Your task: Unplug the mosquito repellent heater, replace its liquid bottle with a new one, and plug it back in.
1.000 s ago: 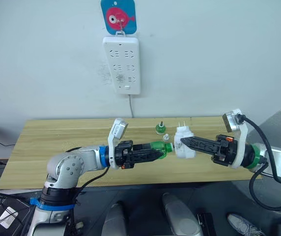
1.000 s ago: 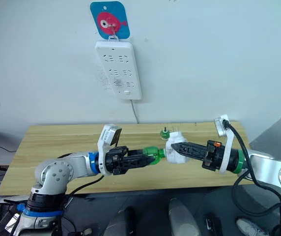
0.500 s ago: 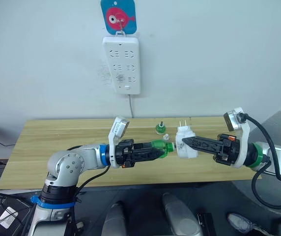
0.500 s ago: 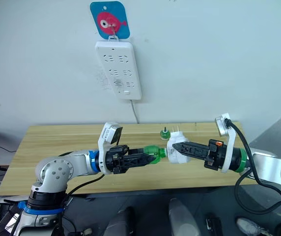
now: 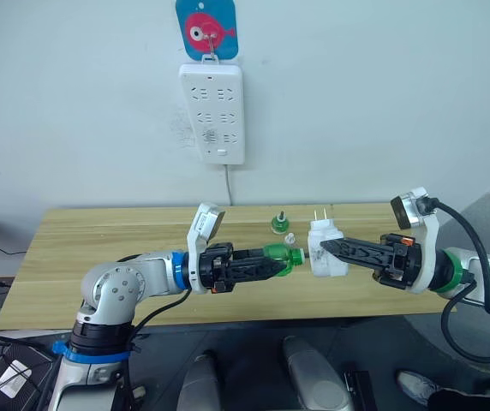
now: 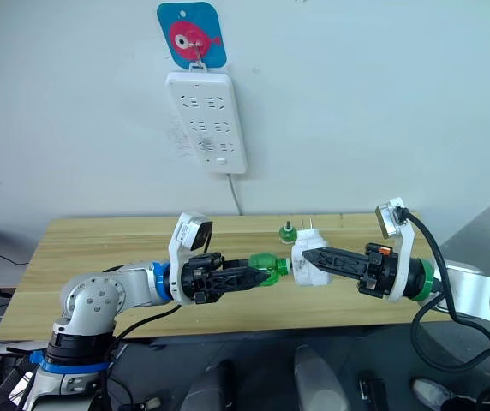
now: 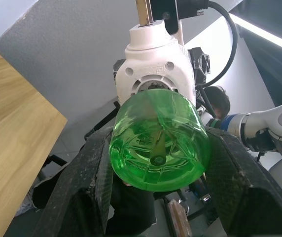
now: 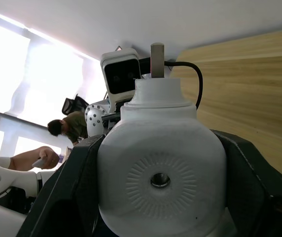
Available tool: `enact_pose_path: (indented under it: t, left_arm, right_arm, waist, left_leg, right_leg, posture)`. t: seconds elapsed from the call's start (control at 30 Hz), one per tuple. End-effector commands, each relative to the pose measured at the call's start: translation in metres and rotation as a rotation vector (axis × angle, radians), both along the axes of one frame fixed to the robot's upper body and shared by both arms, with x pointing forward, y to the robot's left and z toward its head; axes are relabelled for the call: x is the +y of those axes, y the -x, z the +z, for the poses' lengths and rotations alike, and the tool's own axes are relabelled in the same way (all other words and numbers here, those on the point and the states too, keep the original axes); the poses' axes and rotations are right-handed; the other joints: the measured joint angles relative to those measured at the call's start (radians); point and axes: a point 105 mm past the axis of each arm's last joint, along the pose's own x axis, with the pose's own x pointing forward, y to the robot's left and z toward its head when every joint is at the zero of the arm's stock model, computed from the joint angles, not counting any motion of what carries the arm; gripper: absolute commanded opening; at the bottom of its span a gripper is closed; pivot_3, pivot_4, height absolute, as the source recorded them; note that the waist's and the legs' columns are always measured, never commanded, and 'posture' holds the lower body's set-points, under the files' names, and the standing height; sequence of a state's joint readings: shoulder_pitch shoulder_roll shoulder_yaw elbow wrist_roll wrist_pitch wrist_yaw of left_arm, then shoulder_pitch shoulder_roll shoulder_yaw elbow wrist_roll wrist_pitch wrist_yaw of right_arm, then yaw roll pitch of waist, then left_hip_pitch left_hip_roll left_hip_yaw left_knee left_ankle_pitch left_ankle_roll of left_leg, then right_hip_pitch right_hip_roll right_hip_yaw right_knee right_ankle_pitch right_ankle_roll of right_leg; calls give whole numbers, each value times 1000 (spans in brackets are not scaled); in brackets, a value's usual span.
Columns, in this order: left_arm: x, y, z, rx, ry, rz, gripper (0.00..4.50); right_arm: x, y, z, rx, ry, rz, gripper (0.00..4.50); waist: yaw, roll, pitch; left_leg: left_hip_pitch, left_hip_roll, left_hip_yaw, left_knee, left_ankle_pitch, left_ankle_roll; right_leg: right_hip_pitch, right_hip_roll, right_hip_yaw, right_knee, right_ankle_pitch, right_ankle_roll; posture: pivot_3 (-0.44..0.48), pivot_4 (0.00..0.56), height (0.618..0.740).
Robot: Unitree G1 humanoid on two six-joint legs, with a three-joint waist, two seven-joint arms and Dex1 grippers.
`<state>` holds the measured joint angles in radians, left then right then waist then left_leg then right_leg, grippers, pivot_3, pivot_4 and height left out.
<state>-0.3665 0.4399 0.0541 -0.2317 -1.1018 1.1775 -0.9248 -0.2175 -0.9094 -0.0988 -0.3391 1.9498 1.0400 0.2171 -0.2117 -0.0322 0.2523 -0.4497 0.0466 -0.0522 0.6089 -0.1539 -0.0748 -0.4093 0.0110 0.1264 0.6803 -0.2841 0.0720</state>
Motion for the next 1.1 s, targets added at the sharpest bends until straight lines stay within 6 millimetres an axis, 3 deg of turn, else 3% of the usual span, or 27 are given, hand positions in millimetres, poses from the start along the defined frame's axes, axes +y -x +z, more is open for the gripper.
enact_pose_path:
  t: [0.03, 0.73, 0.97, 1.1]
  left_arm:
    - [-4, 9, 19, -56, 75, -65, 2310]
    - [-14, 9, 1, -141, 1, -38, 2310]
    - [-24, 12, -3, -291, -47, -53, 2310]
    - [-27, 5, 4, -337, -27, -17, 2310]
  right_arm:
    - [-2, 3, 0, 17, 13, 12, 2951]
    - [14, 9, 8, -30, -44, 66, 2951]
    - [17, 11, 7, -27, -34, 82, 2951]
    - [17, 13, 3, -16, 0, 92, 2951]
  waist:
    - [0, 0, 0]
    - [0, 0, 0]
    - [1, 0, 0]
    - [2, 0, 0]
  left_leg:
    - [0, 0, 0, 0, 0, 0]
    - [0, 0, 0, 0, 0, 0]
    - [0, 0, 0, 0, 0, 0]
    - [0, 0, 0, 0, 0, 0]
  right_leg:
    - [0, 0, 0, 0, 0, 0]
    - [0, 0, 0, 0, 0, 0]
    - [0, 0, 0, 0, 0, 0]
    - [0, 0, 0, 0, 0, 0]
  posture:
    - [-284, 216, 740]
    - [-282, 223, 740]
    - [-282, 223, 740]
    - [-283, 225, 740]
